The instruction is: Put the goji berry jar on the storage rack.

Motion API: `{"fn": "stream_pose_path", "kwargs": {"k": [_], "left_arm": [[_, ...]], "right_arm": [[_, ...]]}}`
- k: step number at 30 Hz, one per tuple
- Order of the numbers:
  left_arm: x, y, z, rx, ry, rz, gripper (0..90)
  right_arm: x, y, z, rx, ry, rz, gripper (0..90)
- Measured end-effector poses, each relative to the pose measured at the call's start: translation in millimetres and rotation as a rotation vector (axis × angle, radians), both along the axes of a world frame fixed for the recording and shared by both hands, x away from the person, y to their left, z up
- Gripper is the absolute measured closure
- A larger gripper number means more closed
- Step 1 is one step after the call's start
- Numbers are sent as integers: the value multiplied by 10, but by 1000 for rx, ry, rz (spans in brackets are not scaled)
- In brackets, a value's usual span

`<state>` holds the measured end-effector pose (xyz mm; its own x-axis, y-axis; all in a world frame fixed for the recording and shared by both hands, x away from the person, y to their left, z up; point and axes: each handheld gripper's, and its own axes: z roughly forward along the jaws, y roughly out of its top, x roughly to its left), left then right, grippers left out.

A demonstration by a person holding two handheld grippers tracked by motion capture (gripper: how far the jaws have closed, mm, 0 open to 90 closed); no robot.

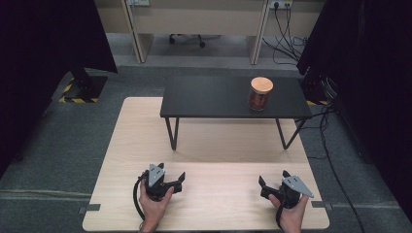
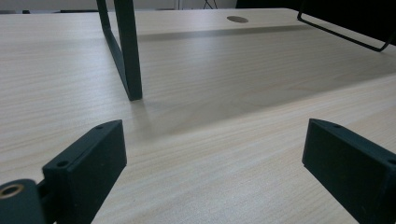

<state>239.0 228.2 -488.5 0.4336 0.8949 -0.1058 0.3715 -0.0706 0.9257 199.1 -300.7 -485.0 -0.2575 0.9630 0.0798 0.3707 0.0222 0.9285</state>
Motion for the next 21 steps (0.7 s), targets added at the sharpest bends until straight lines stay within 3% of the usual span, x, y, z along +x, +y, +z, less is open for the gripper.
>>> {"fn": "stream_pose_path", "kwargs": {"k": [21], "left_arm": [[1, -4, 0, 2, -1, 0, 56]], "right_arm": [[3, -7, 0, 8, 3, -4, 19]]}}
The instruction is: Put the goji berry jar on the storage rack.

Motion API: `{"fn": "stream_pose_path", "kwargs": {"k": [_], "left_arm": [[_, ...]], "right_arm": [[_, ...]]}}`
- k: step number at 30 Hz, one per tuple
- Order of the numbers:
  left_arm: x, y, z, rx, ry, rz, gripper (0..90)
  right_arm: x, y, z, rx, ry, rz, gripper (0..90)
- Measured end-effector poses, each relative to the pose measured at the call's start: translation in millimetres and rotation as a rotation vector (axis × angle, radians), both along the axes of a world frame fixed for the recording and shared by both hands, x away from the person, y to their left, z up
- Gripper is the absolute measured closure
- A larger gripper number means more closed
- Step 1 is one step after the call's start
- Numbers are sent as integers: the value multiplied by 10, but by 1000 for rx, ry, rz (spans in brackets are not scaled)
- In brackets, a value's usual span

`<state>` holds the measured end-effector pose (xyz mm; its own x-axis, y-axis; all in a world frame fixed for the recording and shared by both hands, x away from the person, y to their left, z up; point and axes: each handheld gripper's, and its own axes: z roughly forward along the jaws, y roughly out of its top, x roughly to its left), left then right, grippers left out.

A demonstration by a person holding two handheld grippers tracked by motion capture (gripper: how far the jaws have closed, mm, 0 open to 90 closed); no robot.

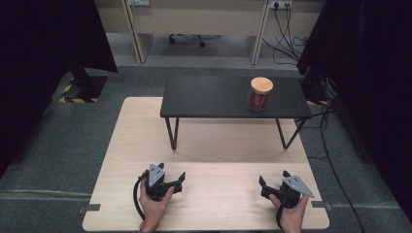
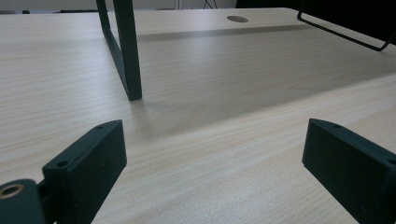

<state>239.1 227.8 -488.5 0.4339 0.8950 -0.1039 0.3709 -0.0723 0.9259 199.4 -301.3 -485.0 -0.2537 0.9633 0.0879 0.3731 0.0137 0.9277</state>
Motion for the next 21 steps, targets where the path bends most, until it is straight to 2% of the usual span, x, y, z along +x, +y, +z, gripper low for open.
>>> {"fn": "stream_pose_path", "kwargs": {"k": [21], "left_arm": [[1, 0, 1, 2, -1, -2, 57]], "right_arm": [[3, 0, 2, -1, 1, 2, 19]]}}
